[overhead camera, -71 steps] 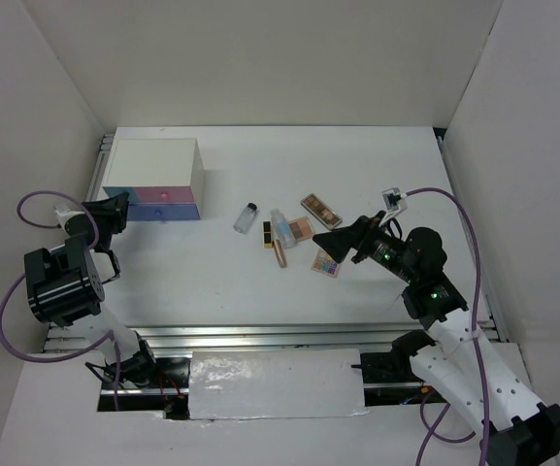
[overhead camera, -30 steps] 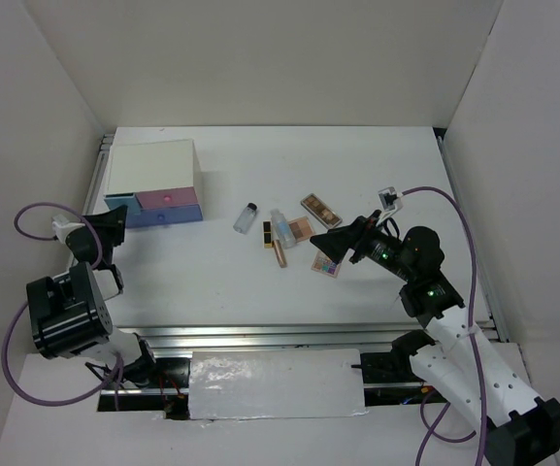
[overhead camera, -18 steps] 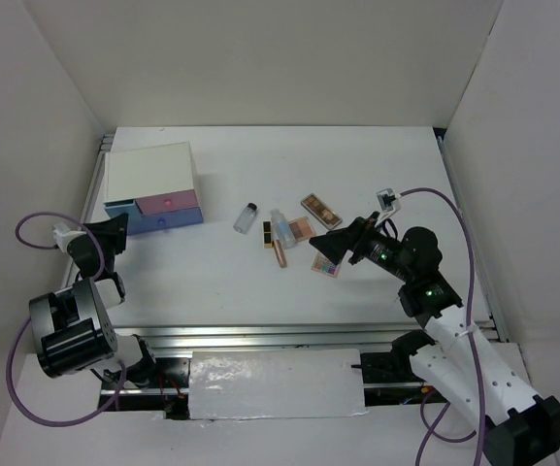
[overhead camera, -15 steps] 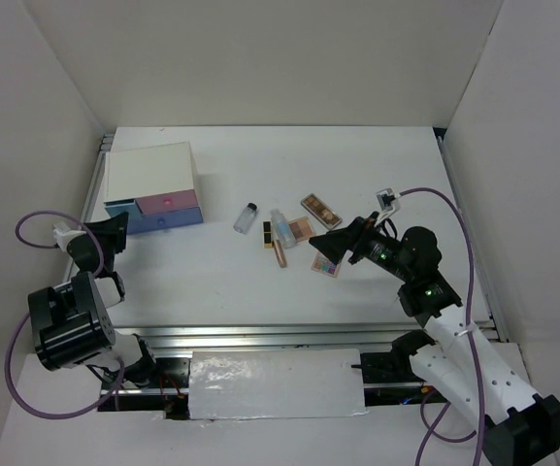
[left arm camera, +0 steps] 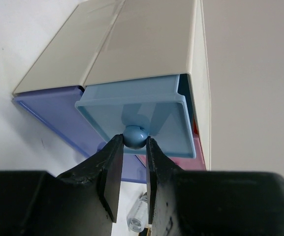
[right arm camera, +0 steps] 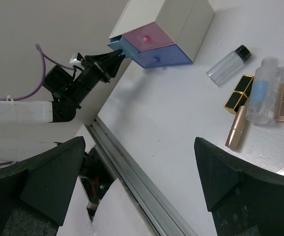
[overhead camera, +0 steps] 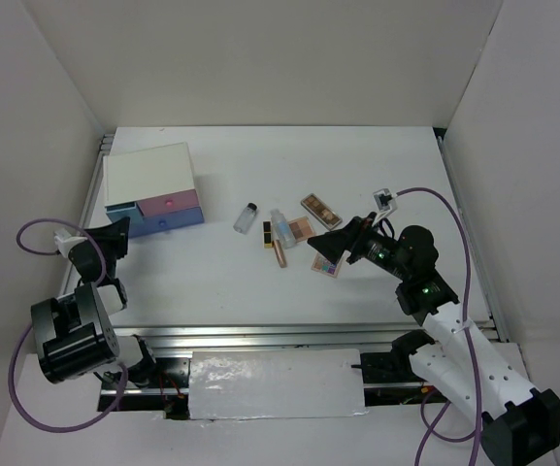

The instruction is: Organize the makeup

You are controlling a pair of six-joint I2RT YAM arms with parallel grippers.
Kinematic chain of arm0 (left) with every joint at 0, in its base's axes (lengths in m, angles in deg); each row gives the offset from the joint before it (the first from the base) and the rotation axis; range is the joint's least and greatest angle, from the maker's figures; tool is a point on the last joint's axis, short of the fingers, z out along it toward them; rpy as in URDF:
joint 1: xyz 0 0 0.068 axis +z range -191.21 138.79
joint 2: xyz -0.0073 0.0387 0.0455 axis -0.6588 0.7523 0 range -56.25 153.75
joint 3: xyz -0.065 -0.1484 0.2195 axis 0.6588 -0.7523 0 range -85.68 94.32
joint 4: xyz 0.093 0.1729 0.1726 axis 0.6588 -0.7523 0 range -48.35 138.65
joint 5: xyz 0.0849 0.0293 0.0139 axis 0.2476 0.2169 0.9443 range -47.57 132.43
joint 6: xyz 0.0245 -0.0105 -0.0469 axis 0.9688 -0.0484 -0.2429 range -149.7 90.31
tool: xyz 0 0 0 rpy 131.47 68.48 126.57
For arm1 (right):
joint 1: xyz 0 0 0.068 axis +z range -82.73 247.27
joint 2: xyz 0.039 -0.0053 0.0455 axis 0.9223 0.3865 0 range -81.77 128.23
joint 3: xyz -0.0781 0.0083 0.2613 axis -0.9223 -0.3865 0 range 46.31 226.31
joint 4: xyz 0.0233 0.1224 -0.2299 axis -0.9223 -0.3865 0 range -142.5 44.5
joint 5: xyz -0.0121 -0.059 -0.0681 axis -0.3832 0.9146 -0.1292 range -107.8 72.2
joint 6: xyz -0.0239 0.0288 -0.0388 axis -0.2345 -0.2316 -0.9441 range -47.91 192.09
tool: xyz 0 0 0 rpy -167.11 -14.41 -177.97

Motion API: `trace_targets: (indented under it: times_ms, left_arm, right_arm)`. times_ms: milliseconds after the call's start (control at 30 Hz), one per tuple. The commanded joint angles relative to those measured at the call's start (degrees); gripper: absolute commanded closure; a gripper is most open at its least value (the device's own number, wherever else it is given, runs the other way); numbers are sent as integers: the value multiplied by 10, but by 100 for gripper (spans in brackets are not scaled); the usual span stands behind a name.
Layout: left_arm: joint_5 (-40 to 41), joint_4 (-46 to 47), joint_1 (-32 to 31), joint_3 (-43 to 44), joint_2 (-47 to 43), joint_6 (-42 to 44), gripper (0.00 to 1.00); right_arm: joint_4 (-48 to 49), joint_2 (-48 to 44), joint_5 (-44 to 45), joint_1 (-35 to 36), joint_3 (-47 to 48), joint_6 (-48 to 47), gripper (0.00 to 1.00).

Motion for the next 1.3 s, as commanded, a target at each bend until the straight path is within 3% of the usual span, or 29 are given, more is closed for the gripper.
trace_targets:
  times_ms: [0,267,667,900,1000,1033,1133,1267]
  left_arm:
    - [3,-50,1,-10,-26,25,95]
    - [13,-110,0,-29,-74,10,95]
    - [41,-261,-8,-73,-259,-5,95]
    - [26,-290,-13,-92,-293,-6,92]
    - [27,-313,-16,-89,-298,0,84]
    - [27,-318,-15,-87,-301,1,71]
    - [31,-346,-16,-83,-327,10,43]
    - [35,-394,-16,-73,-355,19,21]
  right_arm:
    - [33,1,-15,3,-4,2,0]
    - [35,-1,-18,3,-5,4,0]
    - [38,-7,-28,3,-7,9,0]
    - [34,-16,-29,3,-9,9,0]
    - [30,-19,-30,3,-9,8,0]
    - [30,-19,-30,3,-9,7,0]
    - [27,-19,-30,3,-8,5,0]
    - [27,-17,-28,2,-10,6,0]
